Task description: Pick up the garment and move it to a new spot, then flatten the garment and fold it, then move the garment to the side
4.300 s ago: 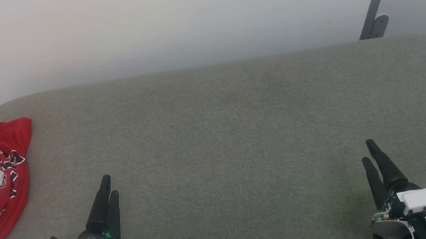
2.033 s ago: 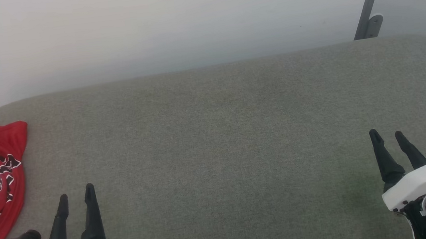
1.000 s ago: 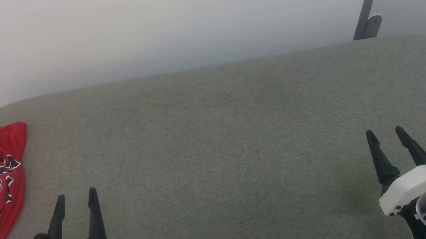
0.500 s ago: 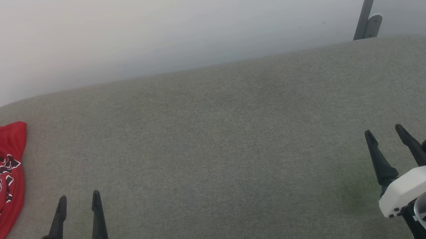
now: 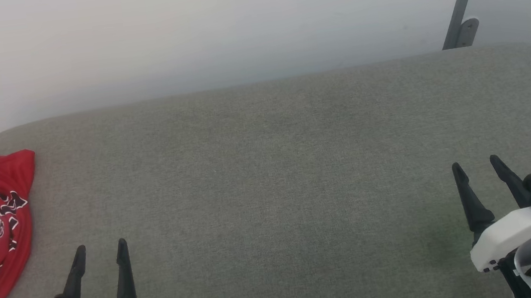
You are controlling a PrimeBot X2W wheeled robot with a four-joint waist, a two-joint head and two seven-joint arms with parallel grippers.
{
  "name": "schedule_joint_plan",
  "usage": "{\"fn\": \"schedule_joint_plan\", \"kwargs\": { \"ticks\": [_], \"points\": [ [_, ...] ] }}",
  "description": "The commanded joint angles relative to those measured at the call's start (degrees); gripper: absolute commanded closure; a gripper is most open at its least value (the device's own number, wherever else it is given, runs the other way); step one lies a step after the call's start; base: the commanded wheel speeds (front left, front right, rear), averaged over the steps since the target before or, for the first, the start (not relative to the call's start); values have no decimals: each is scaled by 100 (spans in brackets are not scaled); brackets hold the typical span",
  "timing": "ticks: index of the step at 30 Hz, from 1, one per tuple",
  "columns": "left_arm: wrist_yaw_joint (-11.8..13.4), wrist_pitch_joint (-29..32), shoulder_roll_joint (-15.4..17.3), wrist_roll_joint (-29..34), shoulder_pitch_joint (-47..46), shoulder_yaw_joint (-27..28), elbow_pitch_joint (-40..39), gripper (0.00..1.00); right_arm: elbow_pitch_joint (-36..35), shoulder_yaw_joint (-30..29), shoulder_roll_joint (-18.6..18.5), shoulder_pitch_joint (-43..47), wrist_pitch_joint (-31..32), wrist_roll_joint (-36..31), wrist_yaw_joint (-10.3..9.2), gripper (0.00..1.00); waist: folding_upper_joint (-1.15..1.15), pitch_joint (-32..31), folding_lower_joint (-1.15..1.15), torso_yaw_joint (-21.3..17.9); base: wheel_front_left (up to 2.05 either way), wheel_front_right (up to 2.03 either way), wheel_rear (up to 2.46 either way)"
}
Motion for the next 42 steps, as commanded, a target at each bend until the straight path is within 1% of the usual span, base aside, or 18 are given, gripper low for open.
{"fn": "schedule_joint_plan", "kwargs": {
  "ticks": [1,9,16,26,27,28,36,42],
  "points": [
    [-16,-28,-3,-32,33,-8,3,0,-18,1,-5,15,-51,-14,0,0,0,1,0,5,0,0,0],
    [-13,-28,-20,-153,-71,10,66,0,-46,132,-28,-38,-74,12,0,0,0,2,0,104,0,0,0],
    [-14,-28,39,-235,-145,117,159,0,-7,404,-48,-114,-53,48,0,0,0,-94,0,406,0,0,0],
    [-8,-28,115,-241,-121,325,283,0,134,991,-1,-335,-16,133,0,0,0,-314,0,1172,0,0,0],
    [-8,-28,126,-234,-116,330,298,0,149,1041,9,-359,-23,149,0,0,0,-338,0,1263,0,0,0],
    [-8,-28,126,-234,-116,330,298,0,149,1041,9,-359,-23,149,0,0,0,-338,0,1263,0,0,0],
    [-1,-28,178,-211,-22,338,335,0,354,1428,106,-505,-93,228,-1,0,0,-471,0,1927,0,0,0],
    [18,-28,209,-254,-20,333,368,0,519,1637,150,-599,-176,320,-1,0,0,-514,0,2275,0,0,0]
  ]
}}
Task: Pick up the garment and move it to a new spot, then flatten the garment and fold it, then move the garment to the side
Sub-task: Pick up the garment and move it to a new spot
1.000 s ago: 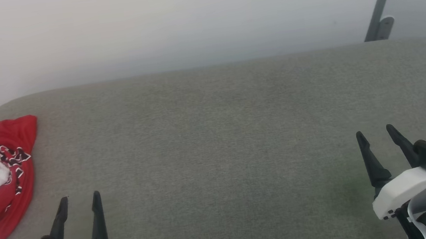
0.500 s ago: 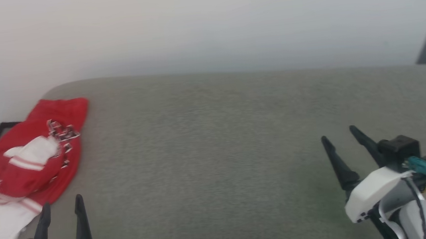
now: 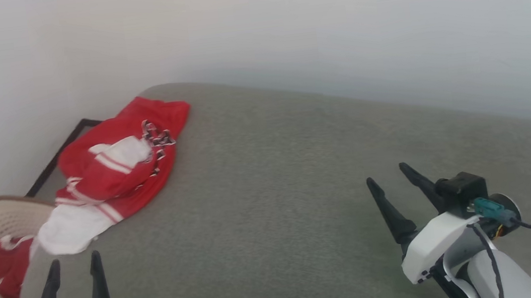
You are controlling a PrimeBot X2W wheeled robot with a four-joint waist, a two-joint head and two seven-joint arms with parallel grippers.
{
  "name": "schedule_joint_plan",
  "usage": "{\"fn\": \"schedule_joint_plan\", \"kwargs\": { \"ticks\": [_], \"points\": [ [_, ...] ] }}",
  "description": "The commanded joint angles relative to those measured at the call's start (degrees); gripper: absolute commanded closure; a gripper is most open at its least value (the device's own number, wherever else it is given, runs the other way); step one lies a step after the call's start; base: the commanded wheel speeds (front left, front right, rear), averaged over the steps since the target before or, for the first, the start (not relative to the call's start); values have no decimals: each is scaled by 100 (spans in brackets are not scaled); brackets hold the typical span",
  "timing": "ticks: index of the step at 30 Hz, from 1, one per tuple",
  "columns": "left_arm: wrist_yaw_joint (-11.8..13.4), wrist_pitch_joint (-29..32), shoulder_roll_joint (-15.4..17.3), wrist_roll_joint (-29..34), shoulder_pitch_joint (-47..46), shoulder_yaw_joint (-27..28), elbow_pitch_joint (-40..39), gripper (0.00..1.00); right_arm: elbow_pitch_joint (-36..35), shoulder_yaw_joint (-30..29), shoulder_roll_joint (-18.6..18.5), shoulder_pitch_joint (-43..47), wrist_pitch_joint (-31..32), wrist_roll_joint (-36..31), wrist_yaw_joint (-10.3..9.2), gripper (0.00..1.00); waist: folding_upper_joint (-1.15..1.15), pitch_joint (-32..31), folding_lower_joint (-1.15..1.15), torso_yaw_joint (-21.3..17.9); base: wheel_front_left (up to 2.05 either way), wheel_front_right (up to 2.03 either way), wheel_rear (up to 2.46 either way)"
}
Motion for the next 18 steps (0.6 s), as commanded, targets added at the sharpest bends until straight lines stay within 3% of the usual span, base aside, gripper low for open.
{"fn": "schedule_joint_plan", "kwargs": {
  "ticks": [1,18],
  "points": [
    [18,-28,-5,-6,4,1,-3,0,17,17,19,-35,-40,39,-2,0,0,-30,0,121,0,0,0],
    [121,33,-11,-127,-435,-54,224,0,15,-66,-138,-174,-57,87,-2,0,0,295,0,308,0,0,0]
  ]
}}
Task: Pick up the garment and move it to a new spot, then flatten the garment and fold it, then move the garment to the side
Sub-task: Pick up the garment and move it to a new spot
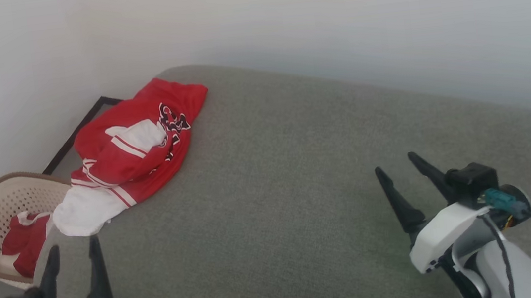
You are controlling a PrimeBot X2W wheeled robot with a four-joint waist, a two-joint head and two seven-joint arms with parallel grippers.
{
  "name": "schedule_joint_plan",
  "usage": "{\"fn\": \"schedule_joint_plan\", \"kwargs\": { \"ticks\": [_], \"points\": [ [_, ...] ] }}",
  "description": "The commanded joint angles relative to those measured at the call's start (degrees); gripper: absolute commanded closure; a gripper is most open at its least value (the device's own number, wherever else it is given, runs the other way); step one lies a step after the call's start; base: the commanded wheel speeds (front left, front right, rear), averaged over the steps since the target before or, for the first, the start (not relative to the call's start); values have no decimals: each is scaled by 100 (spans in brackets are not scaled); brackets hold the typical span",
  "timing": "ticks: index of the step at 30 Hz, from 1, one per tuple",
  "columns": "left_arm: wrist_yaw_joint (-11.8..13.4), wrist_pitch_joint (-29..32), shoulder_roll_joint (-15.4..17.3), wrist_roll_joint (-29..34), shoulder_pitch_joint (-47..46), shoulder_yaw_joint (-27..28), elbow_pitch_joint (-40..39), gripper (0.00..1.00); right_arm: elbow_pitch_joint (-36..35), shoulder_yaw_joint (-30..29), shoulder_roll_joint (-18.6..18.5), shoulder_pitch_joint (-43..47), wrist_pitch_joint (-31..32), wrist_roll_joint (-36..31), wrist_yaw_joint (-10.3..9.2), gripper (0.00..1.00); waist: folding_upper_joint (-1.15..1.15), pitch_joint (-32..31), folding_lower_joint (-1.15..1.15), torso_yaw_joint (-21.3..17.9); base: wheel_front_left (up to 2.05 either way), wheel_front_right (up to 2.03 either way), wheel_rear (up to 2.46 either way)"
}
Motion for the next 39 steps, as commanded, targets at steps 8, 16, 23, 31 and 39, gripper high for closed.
{"fn": "schedule_joint_plan", "kwargs": {
  "ticks": [8,16,23,31,39],
  "points": [
    [14,272,184,-221,-1118,-26,557,0,-475,-189,-311,-179,238,-51,-2,0,0,625,0,-202,0,0,0],
    [26,463,440,-359,-2289,-25,1427,0,-1068,-270,-654,-386,497,-59,-3,0,0,1382,0,-525,0,0,0],
    [52,678,687,-555,-3557,19,2597,0,-1782,-422,-1051,-588,800,-36,-3,0,0,2260,0,-828,0,0,0],
    [132,1125,903,-768,-4762,109,4087,0,-2605,-675,-1443,-653,1142,-9,-3,0,0,3077,0,-1035,0,0,0],
    [122,2213,697,-1024,-5478,71,5601,0,-3241,-1019,-1698,-472,1495,-13,-3,0,0,3504,0,-1000,0,0,0]
  ]
}}
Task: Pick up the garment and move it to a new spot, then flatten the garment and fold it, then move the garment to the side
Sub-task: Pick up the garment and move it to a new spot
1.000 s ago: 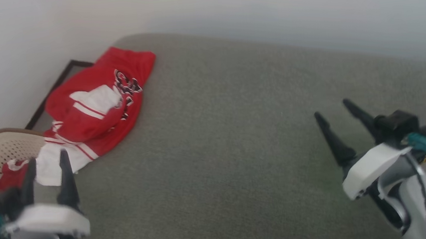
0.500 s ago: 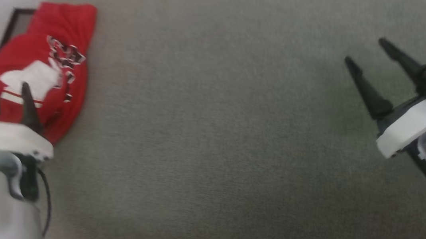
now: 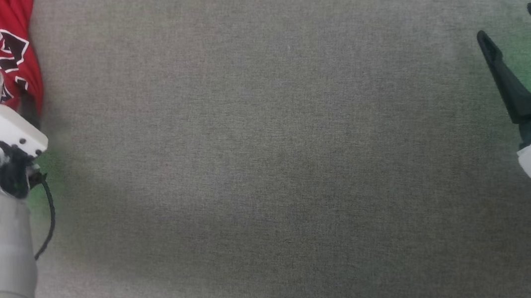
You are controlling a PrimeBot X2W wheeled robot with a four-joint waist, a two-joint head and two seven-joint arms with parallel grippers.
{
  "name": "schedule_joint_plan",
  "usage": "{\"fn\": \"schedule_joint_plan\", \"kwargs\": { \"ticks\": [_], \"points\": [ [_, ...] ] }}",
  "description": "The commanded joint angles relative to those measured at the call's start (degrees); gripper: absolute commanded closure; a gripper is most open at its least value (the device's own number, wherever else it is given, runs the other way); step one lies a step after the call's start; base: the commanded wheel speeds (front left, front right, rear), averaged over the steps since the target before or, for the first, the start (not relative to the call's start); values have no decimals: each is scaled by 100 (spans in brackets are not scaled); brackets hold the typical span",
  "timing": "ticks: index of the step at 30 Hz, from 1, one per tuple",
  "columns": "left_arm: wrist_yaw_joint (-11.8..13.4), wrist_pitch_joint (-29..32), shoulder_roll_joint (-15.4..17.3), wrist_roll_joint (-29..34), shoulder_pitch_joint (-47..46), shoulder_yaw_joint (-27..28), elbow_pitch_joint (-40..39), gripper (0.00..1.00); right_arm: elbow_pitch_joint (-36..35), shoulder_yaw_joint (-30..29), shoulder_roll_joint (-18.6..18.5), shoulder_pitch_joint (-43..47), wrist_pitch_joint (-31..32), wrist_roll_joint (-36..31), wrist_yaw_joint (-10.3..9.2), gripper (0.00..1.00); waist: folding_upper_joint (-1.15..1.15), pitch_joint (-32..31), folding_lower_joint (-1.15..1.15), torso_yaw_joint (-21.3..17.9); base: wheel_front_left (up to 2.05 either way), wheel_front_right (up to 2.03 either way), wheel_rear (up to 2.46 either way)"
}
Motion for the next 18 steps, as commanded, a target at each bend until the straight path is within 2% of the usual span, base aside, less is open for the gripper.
{"fn": "schedule_joint_plan", "kwargs": {
  "ticks": [1,5,9,10,11,15,18],
  "points": [
    [-2,339,-208,49,116,-94,351,0,-101,-36,-37,25,46,19,-4,0,0,68,0,14,0,0,0],
    [-15,1050,-339,-76,30,-117,717,0,-226,-122,-102,73,152,19,-4,0,0,123,0,36,0,0,0],
    [27,1179,-375,-47,-1,-202,808,0,-306,-177,-140,79,216,18,-4,0,0,147,0,39,0,0,0],
    [41,1111,-370,0,-15,-245,814,44,-317,-191,-138,75,230,19,-4,0,0,148,0,39,0,0,0],
    [59,1037,-363,4,-27,-252,810,100,-325,-207,-135,74,240,16,-4,0,0,147,0,39,0,0,0],
    [39,842,-279,47,-96,-309,768,100,-295,-259,-85,66,205,-2,-4,0,0,100,0,43,0,0,0],
    [-37,493,-57,155,-270,-402,585,100,-224,-318,7,64,125,4,-4,0,0,-17,0,47,0,0,0]
  ]
}}
